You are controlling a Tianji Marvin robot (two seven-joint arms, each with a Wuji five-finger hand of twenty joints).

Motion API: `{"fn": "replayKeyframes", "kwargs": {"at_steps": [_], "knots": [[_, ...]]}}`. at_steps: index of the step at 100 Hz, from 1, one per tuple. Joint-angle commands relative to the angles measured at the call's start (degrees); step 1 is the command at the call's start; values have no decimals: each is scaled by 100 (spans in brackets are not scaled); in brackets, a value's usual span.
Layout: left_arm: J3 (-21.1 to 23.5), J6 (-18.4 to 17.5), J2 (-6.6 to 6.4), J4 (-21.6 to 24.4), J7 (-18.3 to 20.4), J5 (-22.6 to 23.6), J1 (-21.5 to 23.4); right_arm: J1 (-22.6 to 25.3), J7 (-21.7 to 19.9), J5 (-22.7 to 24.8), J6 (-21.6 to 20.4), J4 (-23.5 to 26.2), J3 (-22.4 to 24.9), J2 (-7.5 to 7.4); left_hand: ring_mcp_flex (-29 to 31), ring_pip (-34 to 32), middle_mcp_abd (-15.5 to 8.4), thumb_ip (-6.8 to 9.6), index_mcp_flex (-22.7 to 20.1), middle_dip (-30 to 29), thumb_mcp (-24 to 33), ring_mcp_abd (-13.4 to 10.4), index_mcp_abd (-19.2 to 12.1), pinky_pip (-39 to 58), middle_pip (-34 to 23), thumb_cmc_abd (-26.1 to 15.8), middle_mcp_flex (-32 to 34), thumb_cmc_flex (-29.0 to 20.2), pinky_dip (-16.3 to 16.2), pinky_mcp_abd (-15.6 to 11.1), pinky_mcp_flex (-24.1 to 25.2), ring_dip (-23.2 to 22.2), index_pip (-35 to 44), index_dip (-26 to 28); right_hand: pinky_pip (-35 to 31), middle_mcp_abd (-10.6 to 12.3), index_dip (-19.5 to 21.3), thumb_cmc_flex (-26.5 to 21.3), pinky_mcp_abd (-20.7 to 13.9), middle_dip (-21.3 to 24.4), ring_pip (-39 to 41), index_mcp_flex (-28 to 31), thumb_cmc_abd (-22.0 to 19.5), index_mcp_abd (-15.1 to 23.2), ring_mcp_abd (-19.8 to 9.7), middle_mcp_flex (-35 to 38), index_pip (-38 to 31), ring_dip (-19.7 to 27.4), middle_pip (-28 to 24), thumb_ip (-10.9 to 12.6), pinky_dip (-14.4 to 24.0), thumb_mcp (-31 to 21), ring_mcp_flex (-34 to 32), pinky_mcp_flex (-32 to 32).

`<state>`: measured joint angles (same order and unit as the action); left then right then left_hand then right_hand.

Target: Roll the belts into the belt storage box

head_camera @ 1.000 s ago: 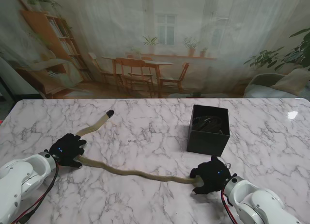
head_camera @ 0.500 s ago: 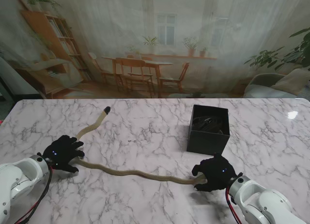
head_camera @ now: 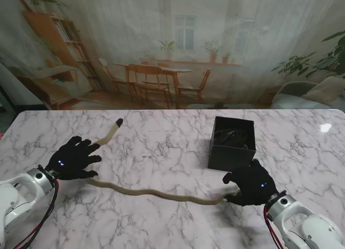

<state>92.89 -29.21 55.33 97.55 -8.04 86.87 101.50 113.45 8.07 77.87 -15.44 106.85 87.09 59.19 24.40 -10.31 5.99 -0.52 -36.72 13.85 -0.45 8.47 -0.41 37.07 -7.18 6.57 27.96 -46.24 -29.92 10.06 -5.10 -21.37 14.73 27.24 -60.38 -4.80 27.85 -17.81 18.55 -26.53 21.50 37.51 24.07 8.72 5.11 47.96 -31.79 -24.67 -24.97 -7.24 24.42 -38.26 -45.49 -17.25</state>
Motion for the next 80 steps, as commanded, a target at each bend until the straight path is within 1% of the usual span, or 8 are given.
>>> {"fn": "replayKeyframes", "kwargs": {"at_steps": [1,10,20,28,41,50,61,80], "knots": [[-174,44,100,141,105,-231,-64,171,34,75,193,22,98,-2,33,-93,167,-47,-93,67,-83,139,103,151,47,-278,85,-76,-129,220,35,-74,65,76,-8,-118,96,-227,124,3,-202,122,4,217,136,8,0,8,13,174,83,38,-21,-2],[-424,156,149,156,147,-481,-195,286,88,229,400,14,184,-1,73,-105,176,-47,-109,84,-87,154,124,191,44,-296,135,-94,-144,248,25,-102,72,87,-32,-162,110,-252,92,-180,-90,75,262,369,151,-190,-5,-98,-153,160,105,-182,84,18],[-778,328,200,96,284,-802,-379,287,150,342,629,-120,180,-7,90,-111,188,-47,-118,102,-92,159,133,224,41,-317,168,-104,-156,266,34,-129,76,96,24,-253,80,-418,71,-251,-143,-171,483,463,182,-548,88,-95,-129,169,108,-452,340,119],[-1058,508,227,-7,349,-994,-509,213,286,405,800,-301,118,-16,97,-113,183,-46,-113,115,-92,162,146,240,40,-326,182,-116,-160,270,38,-145,76,101,72,-308,50,-613,65,-170,-241,-302,545,555,205,-722,139,-26,9,185,108,-696,482,172],[-1362,710,253,-143,380,-1187,-639,79,505,375,953,-509,26,-14,130,-125,174,-44,-103,145,-94,159,161,261,16,-341,231,-127,-161,290,32,-170,76,107,197,-152,14,-560,107,191,-522,-211,566,859,263,-718,5,235,322,133,74,-907,626,266],[-1489,746,270,-279,312,-1339,-735,19,508,326,1007,-517,17,-3,156,-141,174,-40,-119,175,-87,162,189,277,-19,-354,288,-157,-164,301,43,-192,91,116,219,-92,-24,-438,116,294,-595,-235,538,789,288,-657,3,313,386,109,63,-836,620,275],[-1563,787,287,-397,272,-1472,-820,-76,418,215,952,-453,42,13,167,-158,187,-37,-117,206,-86,202,234,300,-50,-373,330,-180,-168,325,51,-217,103,121,227,-105,-57,-288,119,326,-627,-288,462,495,288,-599,34,346,384,97,59,-728,604,279],[-1621,854,307,-505,241,-1614,-877,-192,266,134,934,-353,19,26,160,-181,197,-37,-108,247,-90,212,261,343,-86,-393,366,-203,-174,333,64,-249,114,121,262,-145,-100,-62,132,350,-670,-329,474,253,287,-613,98,380,382,94,43,-589,625,312]]}}
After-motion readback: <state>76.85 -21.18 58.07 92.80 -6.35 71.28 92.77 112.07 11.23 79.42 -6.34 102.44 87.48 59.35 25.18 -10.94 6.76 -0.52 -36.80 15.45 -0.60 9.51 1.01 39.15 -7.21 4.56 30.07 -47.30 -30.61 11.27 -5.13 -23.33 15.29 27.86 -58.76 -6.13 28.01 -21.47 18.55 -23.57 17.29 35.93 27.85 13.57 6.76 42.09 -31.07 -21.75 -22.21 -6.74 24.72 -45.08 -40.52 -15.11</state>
